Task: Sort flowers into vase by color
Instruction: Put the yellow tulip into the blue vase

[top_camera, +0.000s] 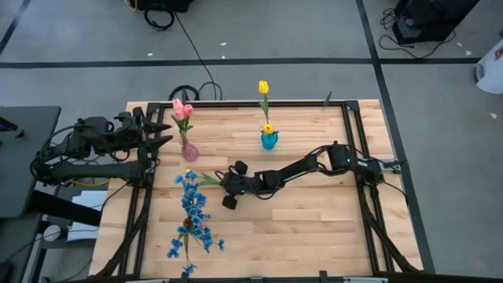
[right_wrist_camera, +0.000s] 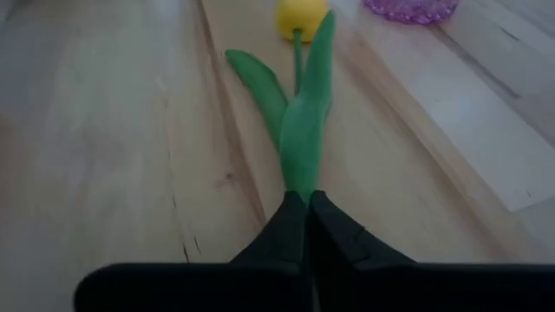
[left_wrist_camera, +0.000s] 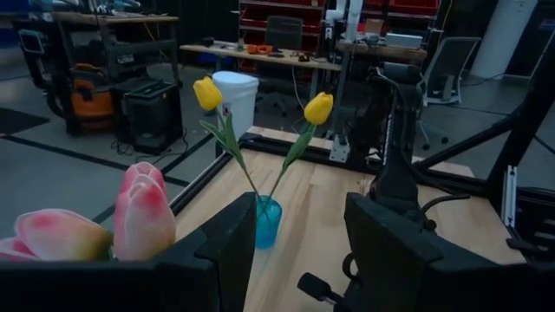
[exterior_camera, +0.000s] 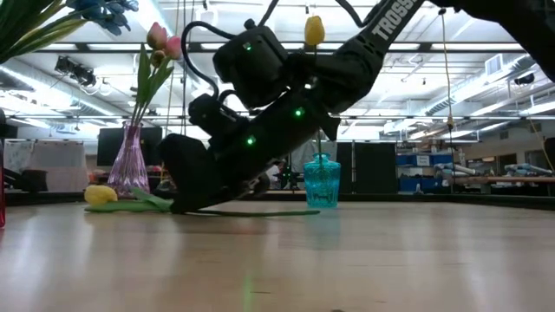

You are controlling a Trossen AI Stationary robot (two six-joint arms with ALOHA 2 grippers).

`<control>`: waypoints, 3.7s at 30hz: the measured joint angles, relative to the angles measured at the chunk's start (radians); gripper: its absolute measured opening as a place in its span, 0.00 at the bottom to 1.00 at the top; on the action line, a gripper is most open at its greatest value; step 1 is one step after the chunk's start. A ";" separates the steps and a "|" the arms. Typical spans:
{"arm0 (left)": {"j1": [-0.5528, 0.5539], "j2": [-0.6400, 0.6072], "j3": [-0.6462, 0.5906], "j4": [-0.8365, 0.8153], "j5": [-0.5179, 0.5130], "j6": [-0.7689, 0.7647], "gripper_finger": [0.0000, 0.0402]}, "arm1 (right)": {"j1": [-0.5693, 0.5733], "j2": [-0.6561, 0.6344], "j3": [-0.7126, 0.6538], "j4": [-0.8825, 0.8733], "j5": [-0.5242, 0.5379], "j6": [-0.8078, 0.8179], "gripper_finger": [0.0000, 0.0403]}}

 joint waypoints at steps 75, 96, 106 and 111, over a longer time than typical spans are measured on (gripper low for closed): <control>0.001 0.341 0.056 0.318 0.245 -0.088 0.46 | -0.021 -0.540 -0.008 0.390 0.109 -0.462 0.02; 0.001 0.342 0.056 0.312 0.248 -0.033 0.46 | -0.080 -0.540 -0.008 0.412 -0.041 -0.459 0.02; 0.001 0.341 0.056 0.274 0.251 -0.032 0.46 | -0.071 -0.540 -0.008 0.404 -0.030 -0.459 0.02; 0.001 0.341 0.056 0.274 0.251 -0.027 0.46 | -0.075 -0.540 -0.008 0.404 -0.031 -0.459 0.02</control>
